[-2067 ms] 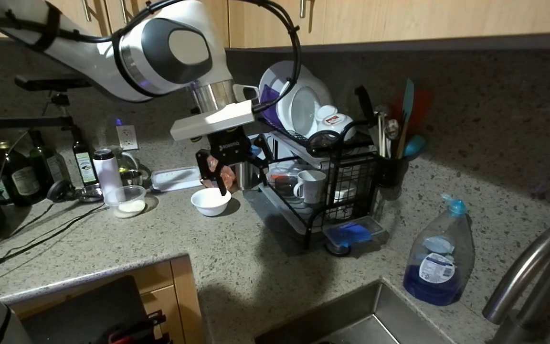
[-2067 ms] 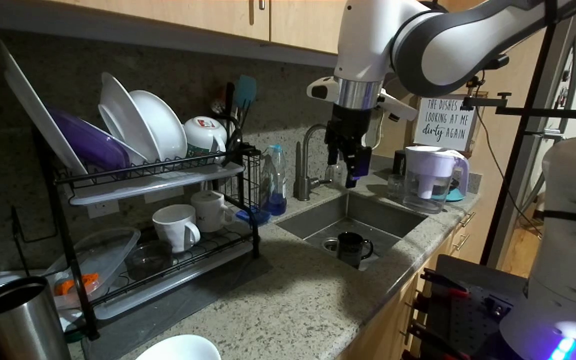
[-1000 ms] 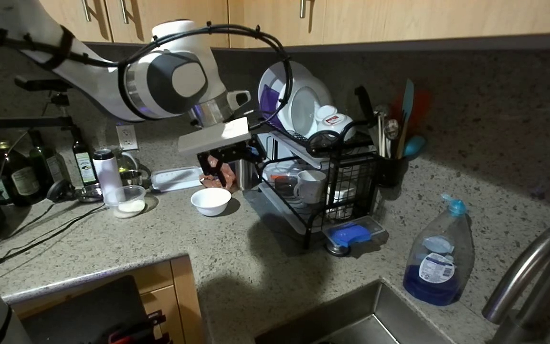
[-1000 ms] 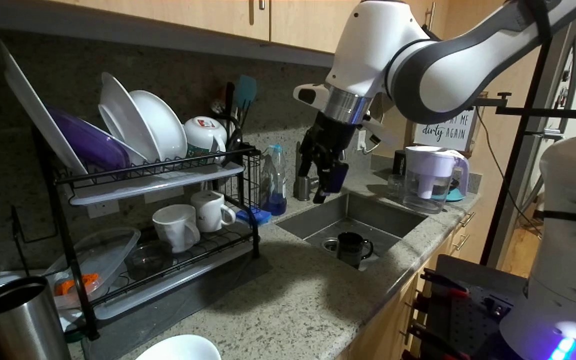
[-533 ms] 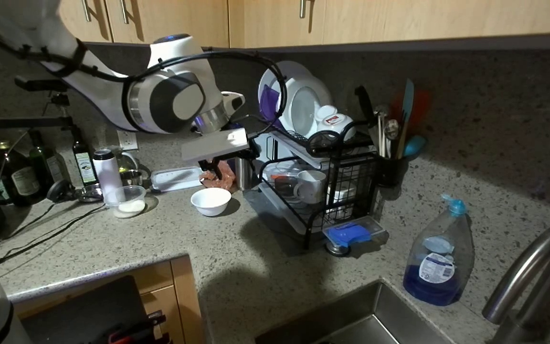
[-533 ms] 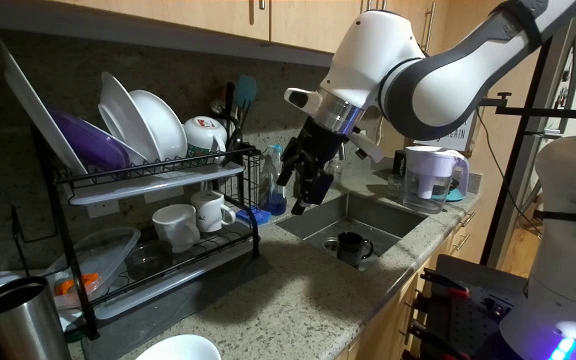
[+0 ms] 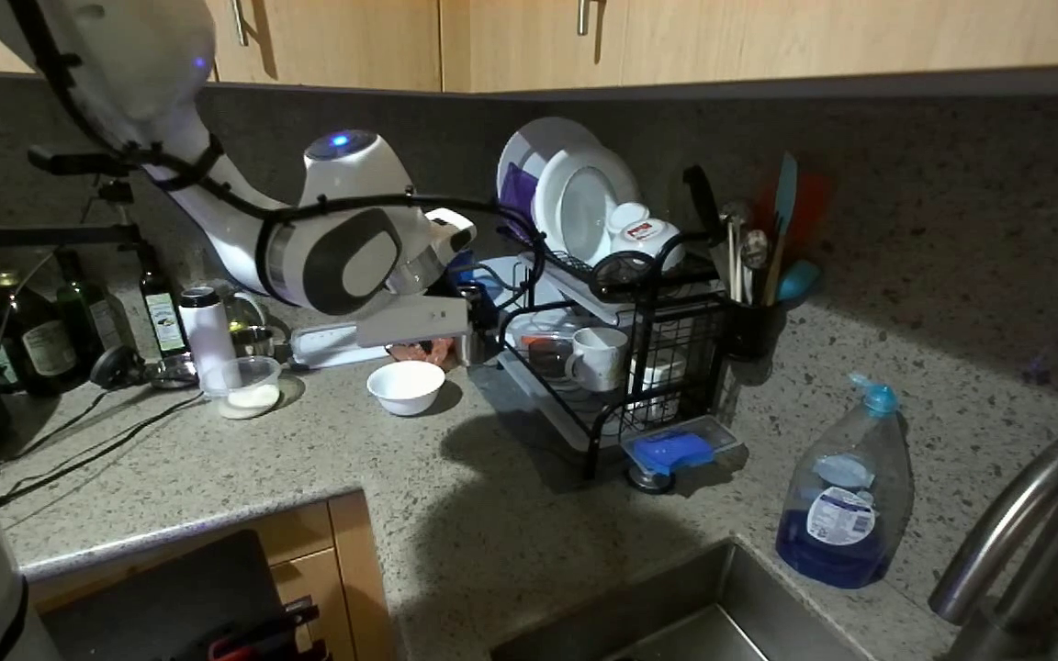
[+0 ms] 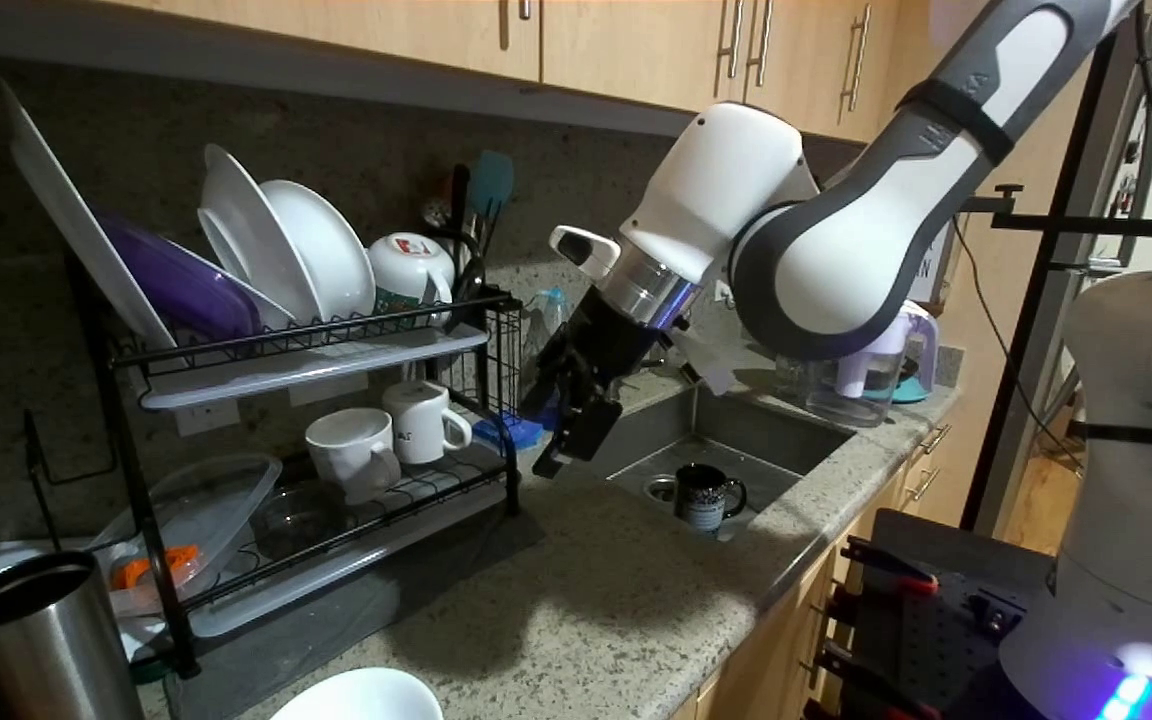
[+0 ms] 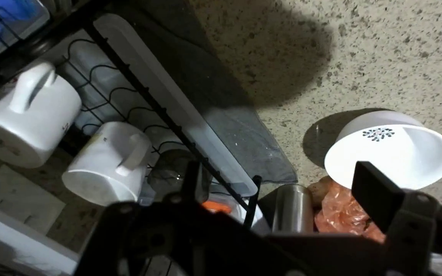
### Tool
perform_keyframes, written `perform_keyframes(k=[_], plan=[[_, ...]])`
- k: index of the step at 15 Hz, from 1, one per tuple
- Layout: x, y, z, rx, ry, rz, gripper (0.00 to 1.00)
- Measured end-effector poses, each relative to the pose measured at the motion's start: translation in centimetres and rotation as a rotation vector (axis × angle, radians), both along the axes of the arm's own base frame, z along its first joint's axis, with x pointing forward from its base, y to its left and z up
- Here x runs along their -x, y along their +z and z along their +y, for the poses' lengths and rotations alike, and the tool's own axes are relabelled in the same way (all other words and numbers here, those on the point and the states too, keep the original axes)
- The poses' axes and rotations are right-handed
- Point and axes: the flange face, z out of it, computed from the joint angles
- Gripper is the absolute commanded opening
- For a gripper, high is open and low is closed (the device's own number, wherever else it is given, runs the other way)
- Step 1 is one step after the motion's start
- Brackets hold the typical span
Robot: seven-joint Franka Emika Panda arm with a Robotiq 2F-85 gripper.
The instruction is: Take the mug from the bottom left of the dish drying rack and place it on the countertop
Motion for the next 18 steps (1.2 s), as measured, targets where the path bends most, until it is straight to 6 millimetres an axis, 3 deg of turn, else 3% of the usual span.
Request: perform_keyframes(k=[5, 9, 18], plan=[[-1.3, -2.5, -1.6, -0.106, -0.174, -0.037, 1.00], [-1.9, -4.9, -1.1, -0.132, -0.226, -0.001, 1.00], [-2.3, -5.8, -0.7, -0.148, -0.237, -0.011, 1.00]])
